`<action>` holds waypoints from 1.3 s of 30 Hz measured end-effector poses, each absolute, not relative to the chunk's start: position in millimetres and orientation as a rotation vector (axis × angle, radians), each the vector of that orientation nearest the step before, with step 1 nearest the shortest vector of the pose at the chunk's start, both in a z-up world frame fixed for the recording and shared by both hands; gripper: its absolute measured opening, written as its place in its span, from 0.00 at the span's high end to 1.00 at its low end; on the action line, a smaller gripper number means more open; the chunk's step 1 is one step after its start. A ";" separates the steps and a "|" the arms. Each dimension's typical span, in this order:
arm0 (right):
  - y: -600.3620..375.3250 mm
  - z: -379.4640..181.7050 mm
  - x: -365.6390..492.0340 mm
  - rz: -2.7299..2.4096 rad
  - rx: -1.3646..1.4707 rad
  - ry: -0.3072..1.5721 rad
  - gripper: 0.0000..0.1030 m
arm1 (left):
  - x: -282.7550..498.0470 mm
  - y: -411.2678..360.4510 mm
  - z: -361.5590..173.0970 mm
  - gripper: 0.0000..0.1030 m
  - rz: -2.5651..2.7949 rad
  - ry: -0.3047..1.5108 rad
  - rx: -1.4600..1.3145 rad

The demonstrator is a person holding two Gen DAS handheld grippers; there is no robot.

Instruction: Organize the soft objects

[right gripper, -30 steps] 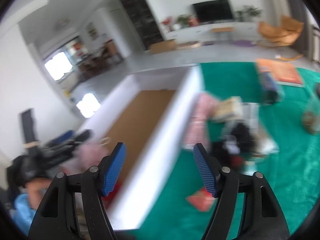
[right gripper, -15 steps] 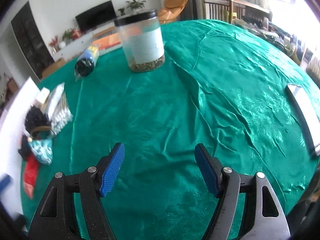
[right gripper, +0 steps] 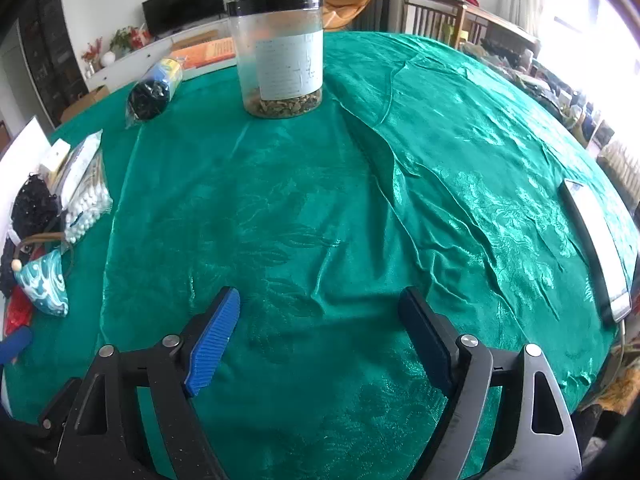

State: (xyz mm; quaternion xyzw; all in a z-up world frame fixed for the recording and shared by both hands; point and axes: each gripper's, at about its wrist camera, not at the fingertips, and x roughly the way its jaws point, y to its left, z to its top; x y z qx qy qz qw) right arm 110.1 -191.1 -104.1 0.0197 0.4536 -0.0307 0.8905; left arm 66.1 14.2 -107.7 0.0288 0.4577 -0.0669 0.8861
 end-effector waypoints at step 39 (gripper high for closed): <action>-190.7 -103.7 108.9 -0.060 0.051 0.938 0.14 | 101.5 37.1 -58.6 0.01 -0.192 0.837 -0.030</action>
